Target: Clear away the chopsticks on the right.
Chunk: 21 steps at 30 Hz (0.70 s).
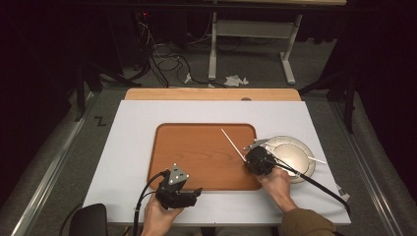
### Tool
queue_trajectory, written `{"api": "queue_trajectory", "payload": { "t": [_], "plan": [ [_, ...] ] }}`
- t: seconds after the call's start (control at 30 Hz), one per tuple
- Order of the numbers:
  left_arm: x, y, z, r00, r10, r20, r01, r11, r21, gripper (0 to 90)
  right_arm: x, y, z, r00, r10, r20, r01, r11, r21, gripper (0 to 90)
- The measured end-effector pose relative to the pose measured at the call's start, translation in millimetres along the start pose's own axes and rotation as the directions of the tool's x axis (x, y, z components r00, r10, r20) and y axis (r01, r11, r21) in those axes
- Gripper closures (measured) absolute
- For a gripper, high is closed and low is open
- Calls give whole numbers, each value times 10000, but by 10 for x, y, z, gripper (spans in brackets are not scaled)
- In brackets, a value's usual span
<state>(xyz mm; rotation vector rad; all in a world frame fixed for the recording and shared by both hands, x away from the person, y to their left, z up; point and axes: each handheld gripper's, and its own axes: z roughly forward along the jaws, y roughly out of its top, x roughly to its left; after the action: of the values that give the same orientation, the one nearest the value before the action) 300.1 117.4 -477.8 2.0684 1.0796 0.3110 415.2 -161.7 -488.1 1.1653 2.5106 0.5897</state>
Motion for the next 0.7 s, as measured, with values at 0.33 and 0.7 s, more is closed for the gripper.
{"api": "queue_trajectory", "payload": {
  "t": [0.33,0.7],
  "plan": [
    [8,12,20,10000,44,44,-44,10000,63,348,6,-10,-13,10000,-74,-41,74,10000,14,794],
    [15,48,48,9998,87,193,-87,10000,20,348,19,-37,-177,9990,-213,-381,189,9980,-602,755]
  ]
}}
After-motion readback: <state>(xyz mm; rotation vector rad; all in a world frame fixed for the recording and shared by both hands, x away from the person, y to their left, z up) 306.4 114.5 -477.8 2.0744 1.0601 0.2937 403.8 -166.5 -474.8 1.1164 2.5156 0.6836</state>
